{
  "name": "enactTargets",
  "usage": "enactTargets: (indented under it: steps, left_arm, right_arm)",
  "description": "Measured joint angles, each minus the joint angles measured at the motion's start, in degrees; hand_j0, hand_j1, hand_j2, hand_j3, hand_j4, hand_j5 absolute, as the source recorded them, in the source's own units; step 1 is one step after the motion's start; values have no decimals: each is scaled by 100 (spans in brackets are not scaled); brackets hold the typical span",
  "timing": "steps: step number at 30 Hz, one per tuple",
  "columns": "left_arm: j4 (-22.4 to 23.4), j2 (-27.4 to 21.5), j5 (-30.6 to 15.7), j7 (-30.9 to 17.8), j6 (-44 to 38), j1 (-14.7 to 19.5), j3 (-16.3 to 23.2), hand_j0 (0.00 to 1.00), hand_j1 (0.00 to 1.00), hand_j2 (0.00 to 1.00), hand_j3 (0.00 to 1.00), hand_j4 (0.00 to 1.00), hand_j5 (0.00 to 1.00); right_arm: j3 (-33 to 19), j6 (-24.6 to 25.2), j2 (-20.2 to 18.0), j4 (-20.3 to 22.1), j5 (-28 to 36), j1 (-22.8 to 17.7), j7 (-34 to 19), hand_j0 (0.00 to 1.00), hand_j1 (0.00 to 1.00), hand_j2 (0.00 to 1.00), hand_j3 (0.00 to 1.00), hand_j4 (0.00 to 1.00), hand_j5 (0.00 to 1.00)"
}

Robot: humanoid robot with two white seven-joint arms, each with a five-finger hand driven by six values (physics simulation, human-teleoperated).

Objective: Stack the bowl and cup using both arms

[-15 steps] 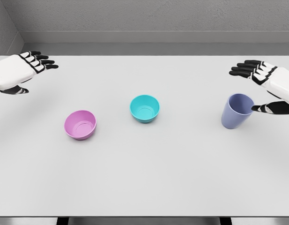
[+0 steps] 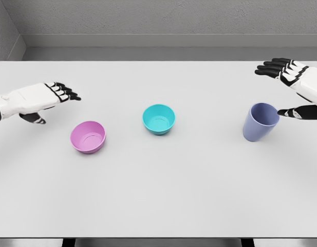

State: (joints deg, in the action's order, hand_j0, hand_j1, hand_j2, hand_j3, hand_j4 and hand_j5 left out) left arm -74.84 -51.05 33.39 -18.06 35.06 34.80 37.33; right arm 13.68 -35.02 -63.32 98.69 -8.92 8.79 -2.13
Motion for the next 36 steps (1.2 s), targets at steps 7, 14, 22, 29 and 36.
enactTargets:
  steps: [7, 14, 22, 29, 36]
  left_arm:
    - [-253, 141, -252, -442, 4, 9, 143, 100, 100, 100, 100, 100, 100]
    - [-723, 120, -412, -492, 3, 18, 354, 100, 100, 100, 100, 100, 100]
    - [-1023, -48, -486, -514, 3, 26, 567, 100, 100, 100, 100, 100, 100]
    - [-1088, -53, -488, -668, 4, 44, 694, 100, 100, 100, 100, 100, 100]
    - [-1097, 13, -476, -721, 3, 44, 751, 100, 100, 100, 100, 100, 100]
  right_arm:
    - [2, 0, 56, 24, -7, 9, -2, 100, 100, 100, 100, 100, 100]
    - [-4, 0, 85, 16, -1, 26, -2, 100, 100, 100, 100, 100, 100]
    - [-117, 0, 169, 0, 0, 9, -2, 100, 100, 100, 100, 100, 100]
    - [-126, 0, 231, 0, 0, 9, -2, 100, 100, 100, 100, 100, 100]
    - [-127, 0, 300, -6, 0, -9, -2, 100, 100, 100, 100, 100, 100]
